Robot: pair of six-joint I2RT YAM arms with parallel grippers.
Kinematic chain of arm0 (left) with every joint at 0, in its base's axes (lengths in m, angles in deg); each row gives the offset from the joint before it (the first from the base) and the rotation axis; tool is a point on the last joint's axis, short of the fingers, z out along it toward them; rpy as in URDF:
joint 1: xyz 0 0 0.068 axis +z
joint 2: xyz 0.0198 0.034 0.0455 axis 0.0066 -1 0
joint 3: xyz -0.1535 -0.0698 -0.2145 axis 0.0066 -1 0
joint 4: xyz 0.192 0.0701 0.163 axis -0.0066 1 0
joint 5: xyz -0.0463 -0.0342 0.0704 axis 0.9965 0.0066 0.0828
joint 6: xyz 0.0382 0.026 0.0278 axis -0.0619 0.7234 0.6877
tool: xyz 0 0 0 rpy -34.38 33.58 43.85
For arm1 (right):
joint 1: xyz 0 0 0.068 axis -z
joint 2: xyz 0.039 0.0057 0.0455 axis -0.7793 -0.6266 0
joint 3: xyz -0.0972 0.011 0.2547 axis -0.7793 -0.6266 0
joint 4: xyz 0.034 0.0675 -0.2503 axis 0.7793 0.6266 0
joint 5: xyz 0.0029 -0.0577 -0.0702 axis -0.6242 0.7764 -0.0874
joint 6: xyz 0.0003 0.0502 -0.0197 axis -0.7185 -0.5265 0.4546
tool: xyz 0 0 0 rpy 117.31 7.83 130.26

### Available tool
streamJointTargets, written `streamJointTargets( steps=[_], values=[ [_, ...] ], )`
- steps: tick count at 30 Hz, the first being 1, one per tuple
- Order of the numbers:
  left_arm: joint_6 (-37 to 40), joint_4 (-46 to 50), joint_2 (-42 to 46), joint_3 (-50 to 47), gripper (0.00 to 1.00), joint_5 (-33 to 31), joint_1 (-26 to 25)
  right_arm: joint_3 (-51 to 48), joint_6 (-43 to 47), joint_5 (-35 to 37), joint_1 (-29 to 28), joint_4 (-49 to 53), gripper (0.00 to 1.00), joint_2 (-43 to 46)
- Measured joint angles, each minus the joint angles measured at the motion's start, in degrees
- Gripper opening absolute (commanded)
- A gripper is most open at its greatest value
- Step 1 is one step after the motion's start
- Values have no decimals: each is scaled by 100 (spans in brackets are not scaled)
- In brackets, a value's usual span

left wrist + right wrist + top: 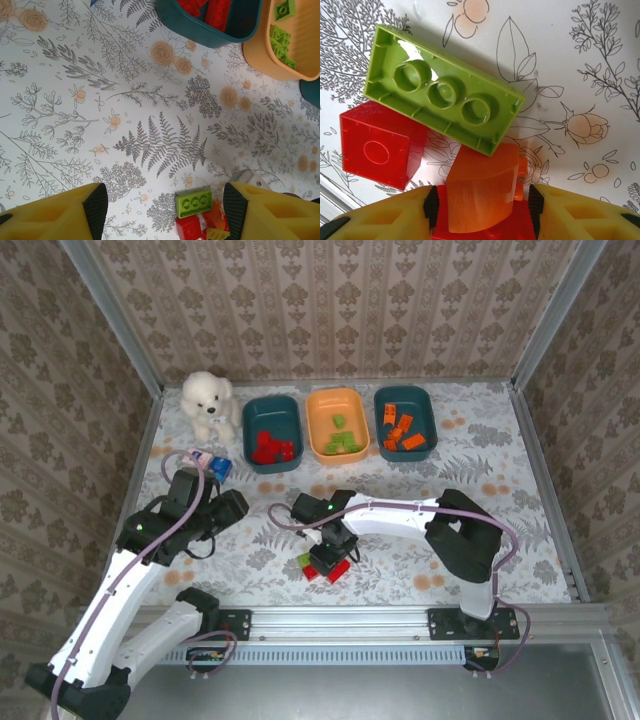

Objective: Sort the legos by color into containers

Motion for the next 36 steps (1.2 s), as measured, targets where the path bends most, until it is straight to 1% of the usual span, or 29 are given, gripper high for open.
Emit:
streamJointTargets(
  steps=[9, 11, 16, 18, 22, 25, 28, 30, 33, 36],
  values=[
    [-20, -2, 0, 0, 65, 2, 0, 33, -44, 28, 0, -28, 46, -313],
    [-20, -2, 0, 0, 65, 2, 0, 57, -59, 28, 0, -33, 43, -319],
    [-20, -26, 0, 0, 65, 4, 0, 109, -105, 72, 0, 7, 30, -321],
    [-20, -31, 0, 0, 65, 7, 0, 122, -120, 94, 0, -24, 28, -315],
    [-20, -92, -2, 0, 65, 52, -9, 122, -157, 258, 11, -22, 26, -223],
    [13, -201, -59, 0, 65, 138, -98, 120, -195, 354, 133, 28, 26, 107],
    [111, -404, -243, 2, 65, 190, -328, 157, -210, 396, 538, 144, 25, 673],
    [192, -575, -448, 7, 65, 210, -546, 334, -208, 437, 988, 254, 25, 992],
    [313, -809, -826, 44, 65, 238, -850, 748, -192, 457, 1838, 273, 24, 1213],
    [424, -1040, -1213, 166, 65, 271, -1088, 1213, -208, 459, 2780, 223, 24, 1156]
  ],
)
